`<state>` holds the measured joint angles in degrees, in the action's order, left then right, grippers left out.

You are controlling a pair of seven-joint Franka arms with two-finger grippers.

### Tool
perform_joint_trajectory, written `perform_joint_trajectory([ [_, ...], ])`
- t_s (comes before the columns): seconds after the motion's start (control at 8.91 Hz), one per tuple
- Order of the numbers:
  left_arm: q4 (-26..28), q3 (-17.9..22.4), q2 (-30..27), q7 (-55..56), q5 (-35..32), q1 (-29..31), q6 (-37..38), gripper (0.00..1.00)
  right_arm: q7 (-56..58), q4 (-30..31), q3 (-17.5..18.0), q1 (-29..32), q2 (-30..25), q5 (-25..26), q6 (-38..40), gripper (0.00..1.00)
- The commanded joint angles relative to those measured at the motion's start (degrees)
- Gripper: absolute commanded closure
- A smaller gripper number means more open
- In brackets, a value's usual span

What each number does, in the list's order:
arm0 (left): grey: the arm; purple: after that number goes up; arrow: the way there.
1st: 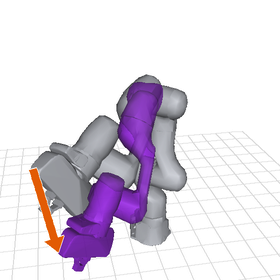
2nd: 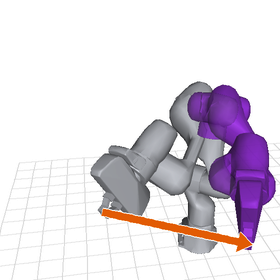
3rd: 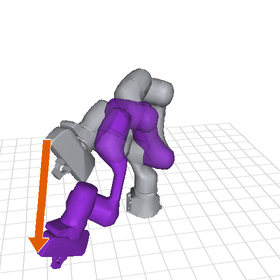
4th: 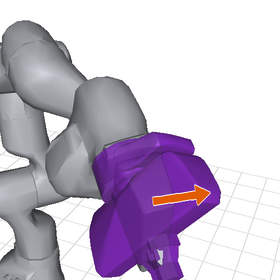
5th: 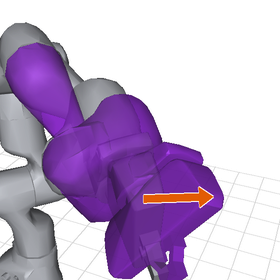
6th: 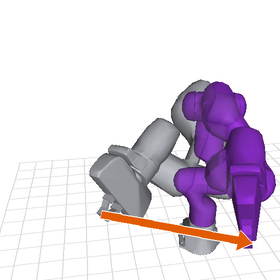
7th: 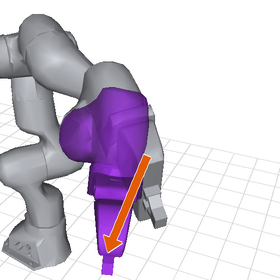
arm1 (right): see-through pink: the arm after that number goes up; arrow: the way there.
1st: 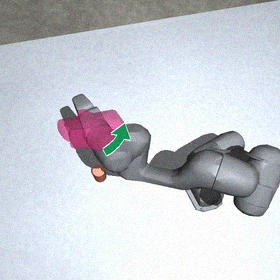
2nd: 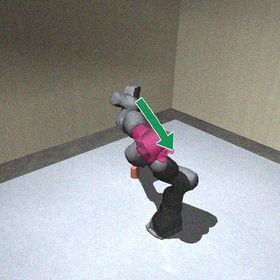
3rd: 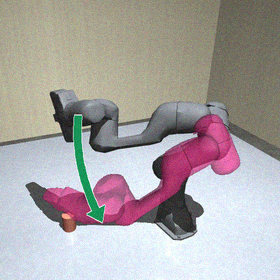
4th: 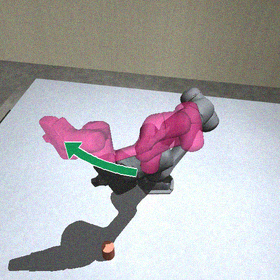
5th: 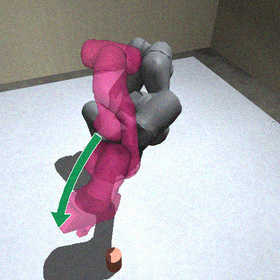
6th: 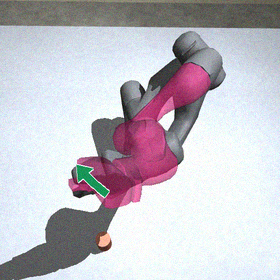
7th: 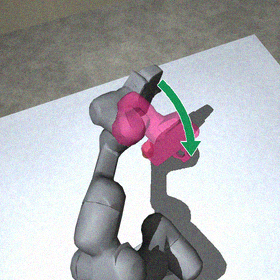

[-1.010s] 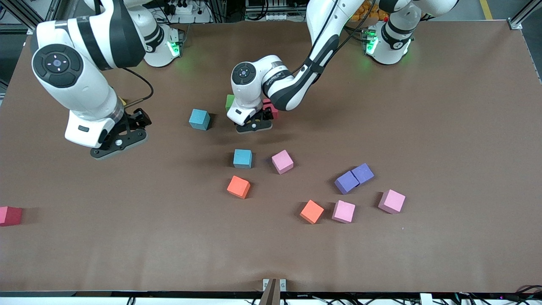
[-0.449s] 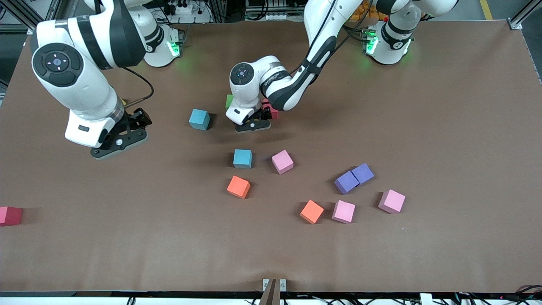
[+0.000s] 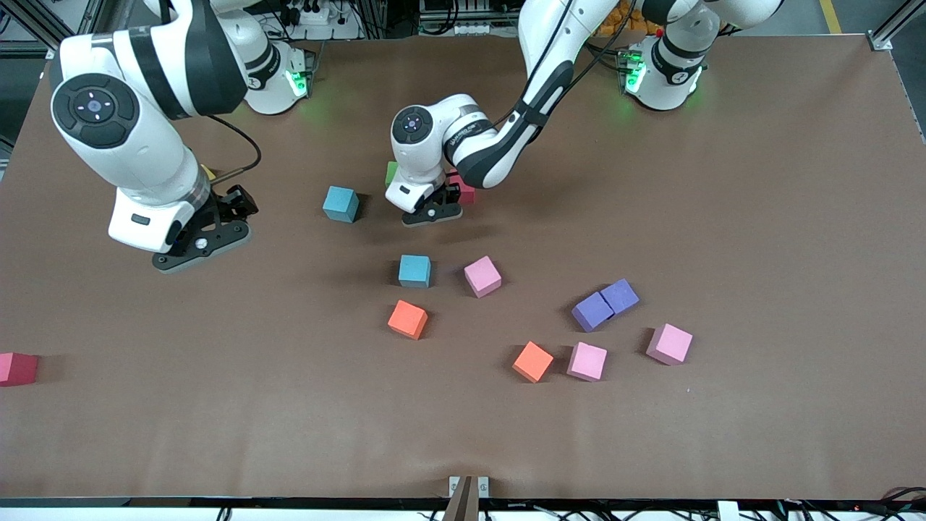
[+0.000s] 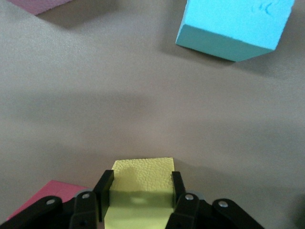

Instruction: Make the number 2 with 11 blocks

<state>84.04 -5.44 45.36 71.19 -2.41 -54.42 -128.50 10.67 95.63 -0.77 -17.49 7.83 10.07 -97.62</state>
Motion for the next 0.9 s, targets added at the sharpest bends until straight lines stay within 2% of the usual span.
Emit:
perform_joint_trajectory([
  [0.0, -1.0, 0.4, 1.3, 2.5, -0.8, -1.0, 0.0, 0.82, 0.1, -0.9, 0.8, 1.1, 0.3, 0.0, 0.4, 0.00],
  [0.34, -1.0, 0.4, 0.7, 3.4, -0.5, -1.0, 0.3, 1.00, 0.1, -0.8, 0.7, 1.1, 0.4, 0.0, 0.1, 0.00],
  [0.79, -0.7, 0.5, -1.1, 9.7, -0.6, -0.3, 5.7, 1.00, 0.1, -0.8, 0.6, 1.1, 0.6, 0.0, 0.1, 0.00],
])
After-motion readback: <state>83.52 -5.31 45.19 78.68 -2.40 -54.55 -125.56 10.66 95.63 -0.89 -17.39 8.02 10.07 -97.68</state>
